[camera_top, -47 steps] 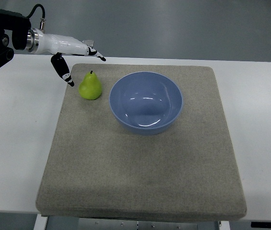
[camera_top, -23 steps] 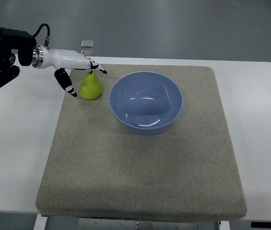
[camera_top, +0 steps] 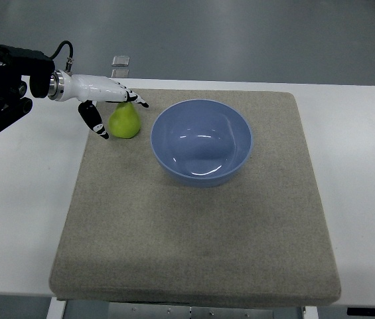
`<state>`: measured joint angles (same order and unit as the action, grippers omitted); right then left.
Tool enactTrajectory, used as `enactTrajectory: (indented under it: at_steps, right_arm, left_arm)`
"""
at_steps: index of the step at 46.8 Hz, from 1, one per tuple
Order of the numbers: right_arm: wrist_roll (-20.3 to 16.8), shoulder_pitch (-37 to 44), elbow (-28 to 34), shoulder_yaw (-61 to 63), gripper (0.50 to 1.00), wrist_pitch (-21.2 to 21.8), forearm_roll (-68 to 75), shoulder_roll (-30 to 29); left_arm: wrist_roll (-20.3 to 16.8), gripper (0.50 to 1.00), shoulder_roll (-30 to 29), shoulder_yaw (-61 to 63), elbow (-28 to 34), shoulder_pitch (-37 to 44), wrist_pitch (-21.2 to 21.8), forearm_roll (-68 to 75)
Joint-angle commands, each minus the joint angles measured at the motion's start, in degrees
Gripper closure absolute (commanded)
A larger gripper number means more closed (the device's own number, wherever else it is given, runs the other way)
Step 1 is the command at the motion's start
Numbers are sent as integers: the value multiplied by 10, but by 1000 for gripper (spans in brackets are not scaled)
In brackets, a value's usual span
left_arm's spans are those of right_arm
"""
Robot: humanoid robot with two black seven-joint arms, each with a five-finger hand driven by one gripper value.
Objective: Place pear in bowl with left hand
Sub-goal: 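Lower the left hand around the pear and close fingers on it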
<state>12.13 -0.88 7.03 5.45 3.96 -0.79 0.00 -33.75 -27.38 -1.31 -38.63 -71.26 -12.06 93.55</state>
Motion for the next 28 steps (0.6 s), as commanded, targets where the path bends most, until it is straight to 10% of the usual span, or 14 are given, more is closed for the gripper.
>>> enactTrajectory:
  at_steps: [1, 28]
  right_arm:
    - [1, 0, 0, 0, 574, 0, 0, 0]
    - [0, 0, 0, 0, 574, 0, 0, 0]
  left_arm:
    - [0, 508, 3, 0, 9, 2, 3, -1]
    - [1, 506, 33, -8, 51, 35, 69, -15]
